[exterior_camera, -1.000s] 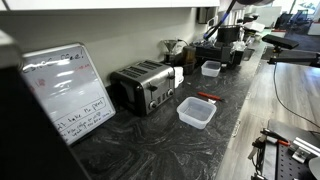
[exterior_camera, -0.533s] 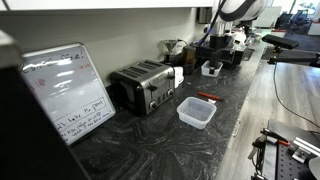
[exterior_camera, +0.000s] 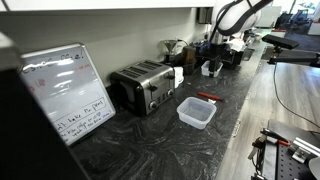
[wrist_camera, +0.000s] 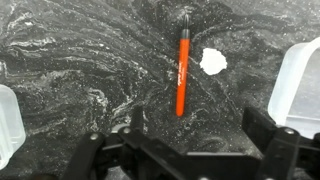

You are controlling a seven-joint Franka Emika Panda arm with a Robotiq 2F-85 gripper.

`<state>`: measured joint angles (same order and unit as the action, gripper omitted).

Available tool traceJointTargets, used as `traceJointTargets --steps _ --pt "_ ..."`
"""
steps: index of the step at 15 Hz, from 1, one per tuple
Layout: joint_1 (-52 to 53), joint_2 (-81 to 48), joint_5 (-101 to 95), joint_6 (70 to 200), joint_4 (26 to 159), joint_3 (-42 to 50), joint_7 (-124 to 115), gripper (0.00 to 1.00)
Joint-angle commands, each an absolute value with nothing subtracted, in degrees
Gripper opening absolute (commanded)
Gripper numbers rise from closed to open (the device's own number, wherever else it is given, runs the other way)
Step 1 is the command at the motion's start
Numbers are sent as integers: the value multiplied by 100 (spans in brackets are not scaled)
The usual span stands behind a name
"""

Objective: Pick the pen and place it in the bowl on the right, slide the bowl on the left to the right and then move the white cup to the left

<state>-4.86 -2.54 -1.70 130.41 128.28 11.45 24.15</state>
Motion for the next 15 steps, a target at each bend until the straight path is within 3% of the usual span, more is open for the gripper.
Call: traceJointTargets --steps 1,15 --pt "-627 -250 -186 13027 12819 999 2401 100" --pt "-769 -1352 -169 13642 12775 866 2450 100"
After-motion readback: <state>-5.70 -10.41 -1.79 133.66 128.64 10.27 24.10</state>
